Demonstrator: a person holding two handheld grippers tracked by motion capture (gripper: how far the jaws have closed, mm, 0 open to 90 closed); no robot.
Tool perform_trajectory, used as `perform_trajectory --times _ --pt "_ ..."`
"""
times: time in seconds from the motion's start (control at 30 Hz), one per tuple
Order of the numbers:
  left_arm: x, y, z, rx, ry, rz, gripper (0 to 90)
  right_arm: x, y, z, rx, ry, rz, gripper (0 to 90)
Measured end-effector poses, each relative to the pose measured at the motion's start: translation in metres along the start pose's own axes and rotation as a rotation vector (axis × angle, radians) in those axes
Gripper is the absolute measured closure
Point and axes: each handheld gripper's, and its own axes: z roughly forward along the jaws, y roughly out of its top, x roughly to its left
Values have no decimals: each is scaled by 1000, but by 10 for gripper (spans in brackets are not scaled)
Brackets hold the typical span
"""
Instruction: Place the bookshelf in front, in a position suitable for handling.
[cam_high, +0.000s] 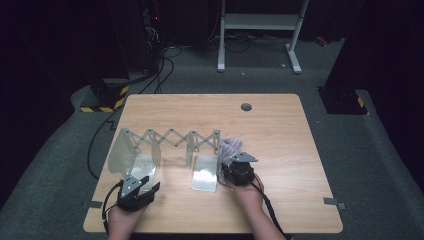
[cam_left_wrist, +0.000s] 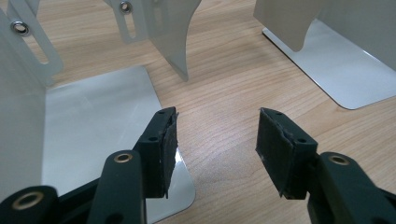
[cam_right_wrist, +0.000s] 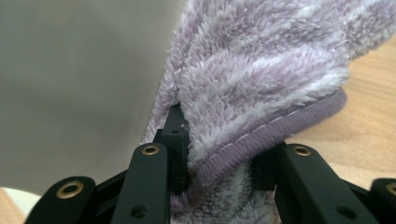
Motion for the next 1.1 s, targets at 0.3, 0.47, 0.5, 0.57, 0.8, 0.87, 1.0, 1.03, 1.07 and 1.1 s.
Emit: perform_trajectory --times 0.3,0.47,0.5,0.57,0.8,0.87,1.0,1.03,1.07,1.1 --pt "0 0 1 3 -4 -1 480 9 48 -63 -199 22 -29 655" --pt "-1 0 0 0 -4 -1 480 16 67 -90 -283 34 -57 655" --pt "-1 0 0 0 -3 -1 479 17 68 -91 -288 36 -59 655" --pt "-1 0 0 2 -3 -2 480 18 65 -88 -286 33 -55 655" --pt "0 0 0 0 -3 -4 478 10 34 -43 -172 39 2 661" --pt "1 0 -1 0 -4 -7 478 9 19 -21 -96 32 7 661" --pt "2 0 -1 -1 -5 -8 478 9 -7 8 0 17 8 661" --pt "2 0 -1 0 -6 -8 478 8 -9 8 -12 18 9 661" --pt "2 0 0 1 -6 -8 478 9 -9 8 -12 16 7 660" --pt "2 0 0 1 -7 -9 478 9 -9 7 -9 13 0 659"
